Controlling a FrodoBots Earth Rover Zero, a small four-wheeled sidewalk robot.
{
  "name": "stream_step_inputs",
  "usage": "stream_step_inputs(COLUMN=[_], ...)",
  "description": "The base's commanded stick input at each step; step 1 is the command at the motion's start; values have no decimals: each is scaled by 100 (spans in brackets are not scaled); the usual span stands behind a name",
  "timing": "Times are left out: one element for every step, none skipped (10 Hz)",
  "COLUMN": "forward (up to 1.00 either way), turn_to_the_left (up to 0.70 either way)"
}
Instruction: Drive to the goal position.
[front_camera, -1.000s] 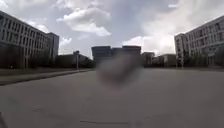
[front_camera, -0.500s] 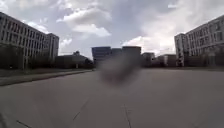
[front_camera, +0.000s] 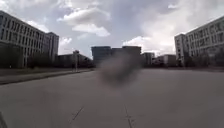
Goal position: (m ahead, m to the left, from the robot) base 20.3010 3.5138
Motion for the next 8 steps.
stream_step_inputs(forward=[70, 70, 70, 70, 70, 70, 70, 70], turn_to_the_left=[0, 0, 0, 0, 0, 0, 0, 0])
